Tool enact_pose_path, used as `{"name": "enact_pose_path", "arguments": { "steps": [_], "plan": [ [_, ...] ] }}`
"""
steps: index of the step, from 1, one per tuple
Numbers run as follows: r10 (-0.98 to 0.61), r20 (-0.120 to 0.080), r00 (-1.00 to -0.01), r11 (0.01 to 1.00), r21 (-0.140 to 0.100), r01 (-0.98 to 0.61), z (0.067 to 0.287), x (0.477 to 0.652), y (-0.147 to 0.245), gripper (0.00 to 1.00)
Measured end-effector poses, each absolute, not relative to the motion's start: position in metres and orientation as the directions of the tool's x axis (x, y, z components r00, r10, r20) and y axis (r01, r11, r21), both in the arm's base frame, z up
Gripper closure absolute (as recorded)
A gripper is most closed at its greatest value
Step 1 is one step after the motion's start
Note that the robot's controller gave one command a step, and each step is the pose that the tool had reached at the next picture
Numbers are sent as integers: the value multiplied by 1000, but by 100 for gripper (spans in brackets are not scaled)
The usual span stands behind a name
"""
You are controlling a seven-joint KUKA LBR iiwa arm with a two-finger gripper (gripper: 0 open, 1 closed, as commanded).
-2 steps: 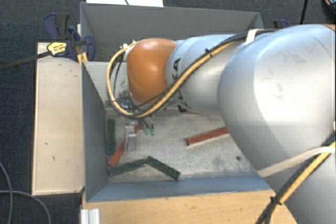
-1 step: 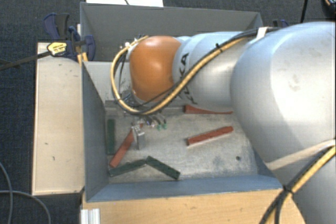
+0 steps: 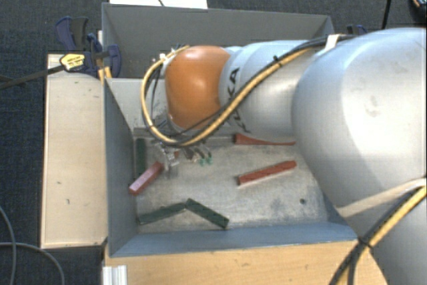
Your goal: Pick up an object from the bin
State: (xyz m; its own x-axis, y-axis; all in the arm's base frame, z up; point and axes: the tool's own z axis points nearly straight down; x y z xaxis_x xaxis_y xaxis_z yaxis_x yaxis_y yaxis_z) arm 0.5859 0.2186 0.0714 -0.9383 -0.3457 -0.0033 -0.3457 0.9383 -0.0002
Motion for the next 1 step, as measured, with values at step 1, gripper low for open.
{"name": "enact_pose_path", "arguments": {
  "steps": [1],
  "plan": [
    [-344, -13, -939, 939, 1, -344, 226, 578, 249, 100]
  ]
}}
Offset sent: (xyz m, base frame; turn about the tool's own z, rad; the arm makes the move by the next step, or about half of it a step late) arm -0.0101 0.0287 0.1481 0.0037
